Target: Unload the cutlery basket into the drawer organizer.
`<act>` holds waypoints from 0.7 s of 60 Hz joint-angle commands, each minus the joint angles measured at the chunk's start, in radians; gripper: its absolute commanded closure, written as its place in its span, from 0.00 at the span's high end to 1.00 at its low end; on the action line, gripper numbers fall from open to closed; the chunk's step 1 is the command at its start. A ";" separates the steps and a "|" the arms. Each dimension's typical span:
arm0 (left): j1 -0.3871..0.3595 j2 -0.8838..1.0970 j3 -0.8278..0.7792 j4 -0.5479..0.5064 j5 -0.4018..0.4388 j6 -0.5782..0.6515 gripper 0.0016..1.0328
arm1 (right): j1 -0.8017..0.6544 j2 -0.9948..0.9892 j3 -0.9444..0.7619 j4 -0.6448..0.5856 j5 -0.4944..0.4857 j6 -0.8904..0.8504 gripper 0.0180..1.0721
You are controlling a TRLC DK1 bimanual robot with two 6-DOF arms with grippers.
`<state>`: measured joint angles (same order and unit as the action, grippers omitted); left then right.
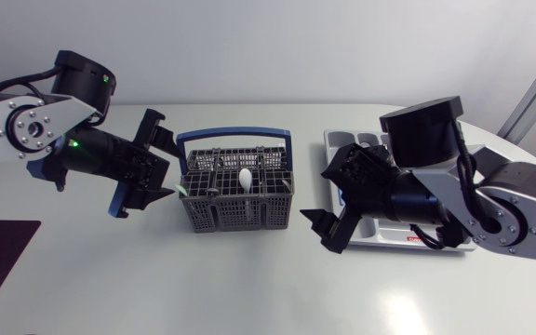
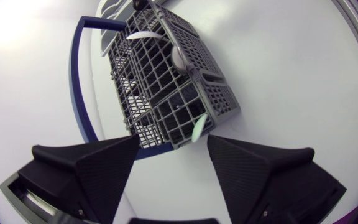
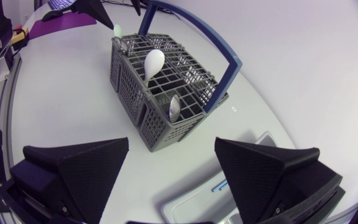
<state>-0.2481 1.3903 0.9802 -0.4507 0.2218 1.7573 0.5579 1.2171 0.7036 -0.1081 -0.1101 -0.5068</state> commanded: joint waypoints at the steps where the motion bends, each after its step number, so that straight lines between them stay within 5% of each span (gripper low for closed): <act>1: -0.016 0.030 0.012 0.015 -0.009 0.053 0.50 | -0.010 -0.007 -0.029 0.004 -0.013 -0.029 0.95; 8: -0.022 0.036 -0.002 0.024 -0.009 0.082 0.24 | -0.018 -0.004 -0.036 0.012 -0.014 -0.030 0.95; 42: -0.019 0.047 -0.020 0.021 -0.042 0.096 0.11 | -0.038 -0.005 -0.053 0.035 -0.017 -0.010 0.95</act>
<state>-0.2642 1.4208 0.9779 -0.4282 0.1864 1.8187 0.5278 1.2171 0.6846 -0.0818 -0.1268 -0.5247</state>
